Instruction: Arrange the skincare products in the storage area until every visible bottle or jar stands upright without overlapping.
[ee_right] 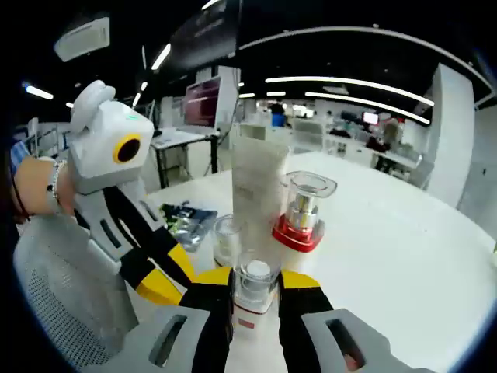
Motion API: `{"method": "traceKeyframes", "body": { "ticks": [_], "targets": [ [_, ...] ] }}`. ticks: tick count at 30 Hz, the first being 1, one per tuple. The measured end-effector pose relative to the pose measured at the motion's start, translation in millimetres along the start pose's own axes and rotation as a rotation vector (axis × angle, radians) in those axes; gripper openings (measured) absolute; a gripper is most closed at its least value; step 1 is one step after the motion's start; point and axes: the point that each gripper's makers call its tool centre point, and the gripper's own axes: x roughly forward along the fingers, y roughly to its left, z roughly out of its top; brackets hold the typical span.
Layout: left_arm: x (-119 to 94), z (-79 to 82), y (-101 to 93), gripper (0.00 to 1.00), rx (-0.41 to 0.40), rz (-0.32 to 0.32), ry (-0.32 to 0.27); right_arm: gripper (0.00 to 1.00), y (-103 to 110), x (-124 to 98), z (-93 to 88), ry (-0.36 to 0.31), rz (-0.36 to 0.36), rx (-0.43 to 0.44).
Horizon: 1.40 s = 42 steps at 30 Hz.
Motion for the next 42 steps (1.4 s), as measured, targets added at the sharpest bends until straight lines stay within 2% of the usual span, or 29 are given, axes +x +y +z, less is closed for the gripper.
{"method": "traceKeyframes", "body": {
  "ticks": [6, 8, 12, 16, 19, 21, 23, 26, 29, 34, 38, 42],
  "targets": [
    [-1, -1.2, 2.8, 0.15, 0.005, 0.017, 0.003, 0.17, -5, 0, 0.1, -0.023, 0.000, 0.024],
    [-1, -2.2, 3.1, 0.16, 0.010, 0.020, 0.007, 0.19, -4, -1, -3.1, -0.008, 0.018, 0.040],
    [1, -5.3, 3.5, 0.16, 0.020, 0.025, 0.024, 0.32, 2, -2, -8.3, 0.012, 0.063, 0.048],
    [2, -11.4, 7.2, 0.17, 0.036, 0.042, 0.054, 0.34, 0, -9, -21.2, 0.060, 0.108, 0.016],
    [1, -12.8, 14.3, 0.19, 0.061, 0.077, 0.064, 0.30, -7, -13, -31.7, 0.096, 0.122, 0.002],
    [0, -11.7, 19.8, 0.19, 0.059, 0.098, 0.062, 0.26, -11, -12, -42.0, 0.148, 0.117, -0.029],
    [0, -9.9, 27.9, 0.20, 0.078, 0.131, 0.060, 0.22, -8, -10, -44.4, 0.155, 0.129, -0.033],
    [3, -8.9, 36.2, 0.21, 0.068, 0.142, 0.061, 0.24, -2, -8, -47.0, 0.168, 0.145, -0.063],
    [4, -7.6, 44.8, 0.21, 0.052, 0.158, 0.071, 0.12, 0, -4, -47.8, 0.172, 0.145, -0.072],
    [6, -4.3, 49.7, 0.23, 0.053, 0.166, 0.082, 0.04, 2, 3, -48.6, 0.184, 0.115, -0.117],
    [9, 2.3, 51.0, 0.22, 0.064, 0.170, 0.070, 0.03, 1, 6, -45.9, 0.176, 0.108, -0.123],
    [14, 1.8, 50.4, 0.21, 0.071, 0.177, 0.067, 0.03, -1, 7, -46.8, 0.176, 0.098, -0.130]
  ]
}}
